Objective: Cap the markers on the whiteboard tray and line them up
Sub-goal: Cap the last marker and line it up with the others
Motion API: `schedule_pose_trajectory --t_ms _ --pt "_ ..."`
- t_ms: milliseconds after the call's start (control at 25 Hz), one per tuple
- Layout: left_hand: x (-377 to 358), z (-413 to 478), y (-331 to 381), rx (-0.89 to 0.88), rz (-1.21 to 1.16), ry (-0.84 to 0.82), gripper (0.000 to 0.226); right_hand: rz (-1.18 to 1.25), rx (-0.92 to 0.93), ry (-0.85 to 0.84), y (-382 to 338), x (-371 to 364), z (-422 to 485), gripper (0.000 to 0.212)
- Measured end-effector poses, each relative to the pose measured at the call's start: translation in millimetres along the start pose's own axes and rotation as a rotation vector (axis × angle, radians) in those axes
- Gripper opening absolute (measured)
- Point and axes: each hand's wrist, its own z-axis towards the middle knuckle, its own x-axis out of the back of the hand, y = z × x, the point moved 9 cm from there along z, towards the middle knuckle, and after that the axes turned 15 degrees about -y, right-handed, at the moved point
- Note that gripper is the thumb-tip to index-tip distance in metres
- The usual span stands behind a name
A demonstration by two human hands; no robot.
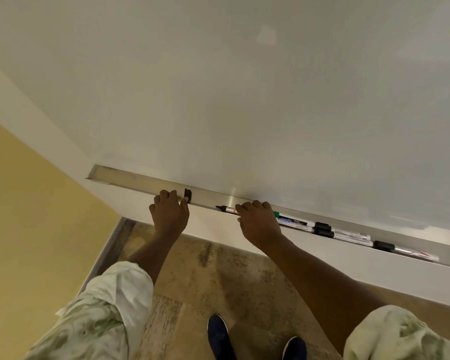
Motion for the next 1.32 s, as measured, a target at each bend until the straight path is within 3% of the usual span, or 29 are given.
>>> schedule_pose_trajectory --t_ms 200,440,680,1000,1200,1320 --pt "5 20 10 0.032 0.042 0.032 0.034 -0.04 -0.053 0.018 -1 -2 12 0.02" --pt "-4 31 16 0.015 0.025 0.014 0.023 0.21 -0.013 0.08 -7 16 17 0.023" --pt "6 16 38 -0.267 -0.176 0.022 0.017 0.419 -0.018 0.23 1 50 5 0.024" --pt "39 -19 84 -0.493 -0.193 0.12 0.019 0.379 0.037 0.26 6 78 -19 0.022" --pt "51 -40 119 -0.622 -0.142 0.106 0.022 0.328 0.062 0.255 15 91 -34 0.023" --pt "60 -52 135 -0.701 -0.248 0.071 0.022 0.377 0.071 0.278 26 98 -45 0.02"
